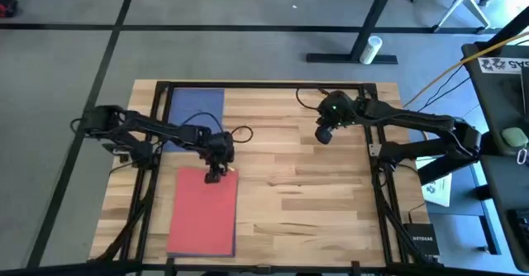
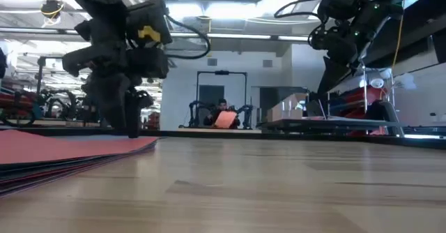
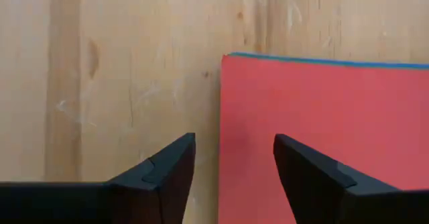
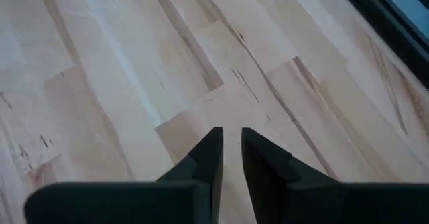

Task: Organize paper
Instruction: Move the red paper to the top right of the table

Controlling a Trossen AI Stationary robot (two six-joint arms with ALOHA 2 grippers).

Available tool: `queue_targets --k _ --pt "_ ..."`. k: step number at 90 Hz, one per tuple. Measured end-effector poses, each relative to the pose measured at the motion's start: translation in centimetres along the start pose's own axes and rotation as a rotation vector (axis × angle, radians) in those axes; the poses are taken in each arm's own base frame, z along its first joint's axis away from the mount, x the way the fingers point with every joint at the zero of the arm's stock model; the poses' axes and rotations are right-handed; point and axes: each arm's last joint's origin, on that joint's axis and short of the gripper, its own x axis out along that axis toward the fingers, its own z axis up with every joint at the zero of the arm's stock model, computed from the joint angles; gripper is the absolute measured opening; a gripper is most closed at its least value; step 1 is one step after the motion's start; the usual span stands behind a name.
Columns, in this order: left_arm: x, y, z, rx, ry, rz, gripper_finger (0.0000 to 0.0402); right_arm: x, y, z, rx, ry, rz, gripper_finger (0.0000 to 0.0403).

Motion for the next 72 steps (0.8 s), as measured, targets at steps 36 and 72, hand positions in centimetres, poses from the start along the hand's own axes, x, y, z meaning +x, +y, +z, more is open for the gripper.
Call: queue_targets --k 36,72 --pt "1.1 0.4 -0.1 -0.027 0.041 0.065 0.0103 0.0 0.0 0.0 -0.007 -0.001 -0.001 0.0044" --pt "-0.4 0.1 1.7 -0.020 -0.003 0.024 0.0001 0.0 0.0 0.0 -0.014 0.000 -0.001 0.0044"
